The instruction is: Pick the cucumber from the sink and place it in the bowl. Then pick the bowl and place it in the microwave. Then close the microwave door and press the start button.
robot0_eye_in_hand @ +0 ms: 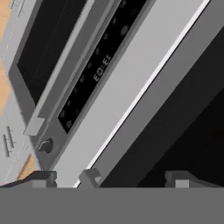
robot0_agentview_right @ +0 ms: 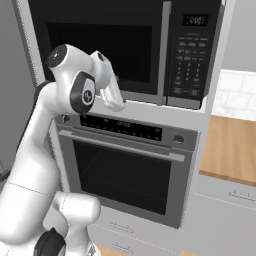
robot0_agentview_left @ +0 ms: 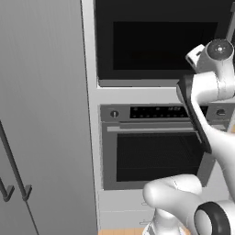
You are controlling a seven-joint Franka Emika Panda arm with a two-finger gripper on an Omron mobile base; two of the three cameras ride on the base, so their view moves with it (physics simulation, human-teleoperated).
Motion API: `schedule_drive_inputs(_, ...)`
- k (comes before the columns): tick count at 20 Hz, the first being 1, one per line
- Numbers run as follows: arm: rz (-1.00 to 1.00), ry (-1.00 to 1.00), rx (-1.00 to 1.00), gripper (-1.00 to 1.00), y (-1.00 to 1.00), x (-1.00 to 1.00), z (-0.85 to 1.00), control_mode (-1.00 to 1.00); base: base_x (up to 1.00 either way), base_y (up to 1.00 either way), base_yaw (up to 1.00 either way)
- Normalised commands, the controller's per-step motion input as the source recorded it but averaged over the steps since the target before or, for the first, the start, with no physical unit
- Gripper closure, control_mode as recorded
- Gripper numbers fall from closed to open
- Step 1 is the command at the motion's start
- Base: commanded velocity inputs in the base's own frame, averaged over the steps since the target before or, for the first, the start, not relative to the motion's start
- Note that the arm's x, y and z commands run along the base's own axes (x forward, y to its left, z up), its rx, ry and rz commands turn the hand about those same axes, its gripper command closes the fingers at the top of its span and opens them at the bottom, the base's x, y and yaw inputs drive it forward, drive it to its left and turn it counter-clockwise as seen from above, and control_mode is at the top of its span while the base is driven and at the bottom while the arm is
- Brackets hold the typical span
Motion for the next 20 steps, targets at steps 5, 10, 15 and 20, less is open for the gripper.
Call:
schedule_drive_inputs(5,0.0,-0.2,0.36,-1.0,-0.09,-1.0,-0.01,-1.0,0.0,0.0,0.0)
schedule_drive_inputs(10,0.0,-0.36,0.49,-1.0,-0.31,-1.0,-0.15,-1.0,0.0,0.0,0.0)
schedule_drive_inputs(15,0.0,-0.38,0.44,-1.0,-0.61,-0.69,0.02,-1.0,0.0,0.0,0.0)
schedule_drive_inputs(20,0.02,-0.04,0.39,-1.0,-0.74,0.19,0.01,-1.0,0.0,0.0,0.0)
